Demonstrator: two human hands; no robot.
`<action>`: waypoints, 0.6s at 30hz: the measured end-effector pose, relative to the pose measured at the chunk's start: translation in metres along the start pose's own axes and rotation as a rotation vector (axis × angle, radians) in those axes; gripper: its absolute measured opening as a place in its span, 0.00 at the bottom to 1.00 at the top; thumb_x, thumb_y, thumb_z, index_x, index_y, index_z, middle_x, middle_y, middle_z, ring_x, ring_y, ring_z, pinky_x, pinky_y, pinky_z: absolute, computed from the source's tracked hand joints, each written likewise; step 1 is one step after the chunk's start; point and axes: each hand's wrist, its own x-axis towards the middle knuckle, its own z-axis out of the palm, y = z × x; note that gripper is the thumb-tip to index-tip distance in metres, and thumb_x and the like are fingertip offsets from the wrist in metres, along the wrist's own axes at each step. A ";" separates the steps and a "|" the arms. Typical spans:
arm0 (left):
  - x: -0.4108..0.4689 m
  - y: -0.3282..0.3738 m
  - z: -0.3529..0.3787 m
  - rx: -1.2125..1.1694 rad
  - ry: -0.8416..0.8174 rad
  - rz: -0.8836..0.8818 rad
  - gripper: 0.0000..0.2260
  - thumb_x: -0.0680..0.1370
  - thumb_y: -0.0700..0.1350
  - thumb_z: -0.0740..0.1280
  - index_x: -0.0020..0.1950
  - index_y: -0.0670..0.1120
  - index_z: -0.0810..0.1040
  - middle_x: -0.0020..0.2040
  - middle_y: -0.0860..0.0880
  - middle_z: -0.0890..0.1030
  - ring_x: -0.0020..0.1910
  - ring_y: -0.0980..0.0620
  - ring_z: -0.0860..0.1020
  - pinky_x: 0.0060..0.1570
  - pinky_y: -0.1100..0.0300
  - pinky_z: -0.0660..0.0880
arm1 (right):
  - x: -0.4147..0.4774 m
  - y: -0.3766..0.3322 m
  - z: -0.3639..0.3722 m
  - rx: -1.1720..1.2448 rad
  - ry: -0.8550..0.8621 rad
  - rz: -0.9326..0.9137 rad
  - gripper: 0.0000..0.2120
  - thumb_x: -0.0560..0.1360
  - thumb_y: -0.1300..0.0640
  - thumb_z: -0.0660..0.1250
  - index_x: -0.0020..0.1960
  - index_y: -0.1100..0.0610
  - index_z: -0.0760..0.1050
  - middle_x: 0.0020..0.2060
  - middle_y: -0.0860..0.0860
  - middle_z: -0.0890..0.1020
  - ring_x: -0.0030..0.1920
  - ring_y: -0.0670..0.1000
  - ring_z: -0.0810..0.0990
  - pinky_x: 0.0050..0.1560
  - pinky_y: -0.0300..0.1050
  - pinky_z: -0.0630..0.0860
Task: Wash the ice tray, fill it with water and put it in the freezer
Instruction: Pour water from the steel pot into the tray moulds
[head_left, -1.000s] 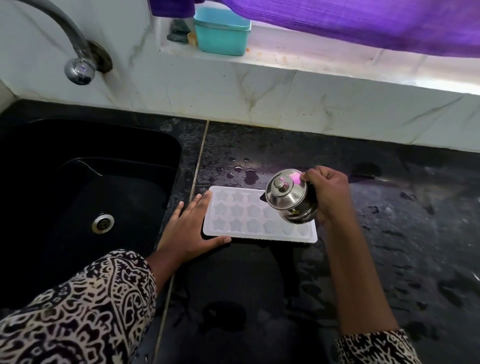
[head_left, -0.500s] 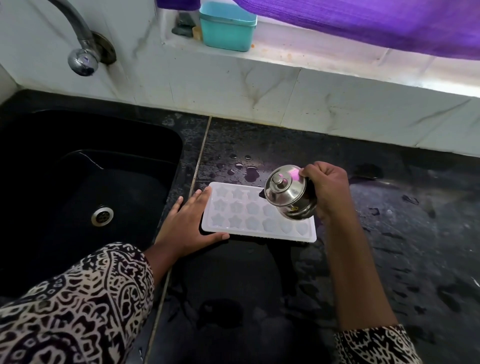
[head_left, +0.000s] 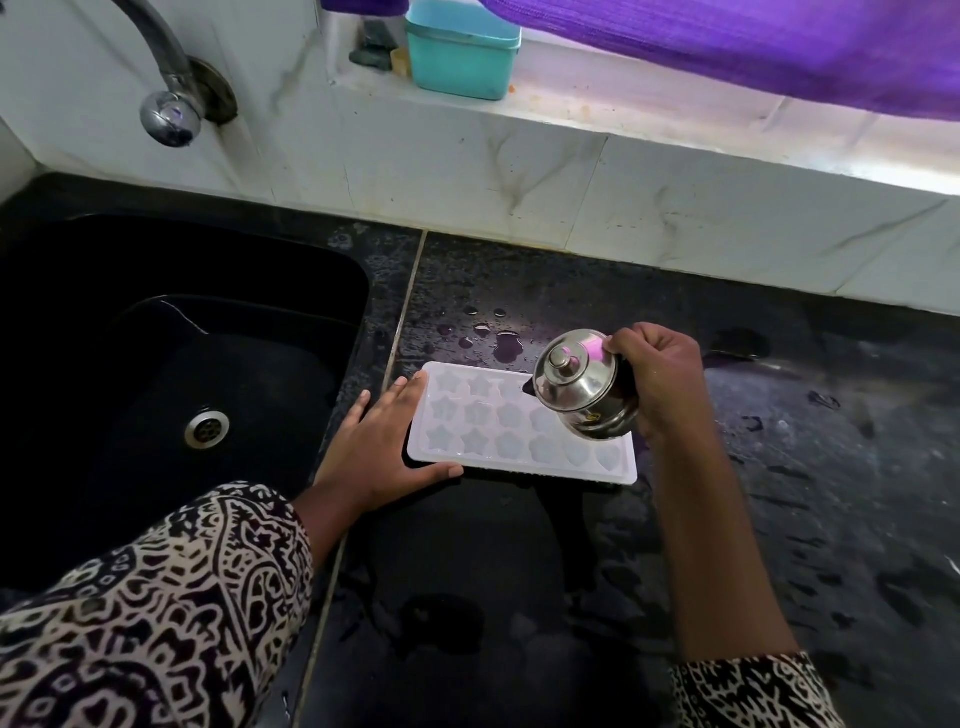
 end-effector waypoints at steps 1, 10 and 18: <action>0.000 0.000 0.000 0.003 -0.002 -0.001 0.52 0.65 0.78 0.56 0.80 0.52 0.44 0.80 0.55 0.53 0.77 0.60 0.48 0.76 0.53 0.43 | 0.000 0.000 0.000 -0.003 0.000 0.000 0.11 0.70 0.64 0.66 0.30 0.60 0.69 0.27 0.54 0.71 0.29 0.47 0.71 0.30 0.37 0.72; 0.001 -0.001 0.000 -0.002 0.001 0.001 0.52 0.65 0.79 0.54 0.80 0.51 0.45 0.80 0.55 0.53 0.77 0.59 0.48 0.77 0.51 0.44 | -0.001 -0.002 -0.001 -0.020 0.009 -0.010 0.12 0.70 0.64 0.66 0.30 0.60 0.68 0.27 0.54 0.70 0.29 0.48 0.70 0.30 0.36 0.72; 0.001 -0.002 0.002 0.001 0.007 -0.001 0.51 0.66 0.78 0.58 0.80 0.52 0.45 0.80 0.56 0.53 0.77 0.60 0.48 0.77 0.51 0.45 | -0.001 -0.003 -0.002 -0.030 0.018 -0.021 0.08 0.70 0.64 0.66 0.33 0.64 0.71 0.27 0.55 0.69 0.29 0.48 0.68 0.31 0.38 0.70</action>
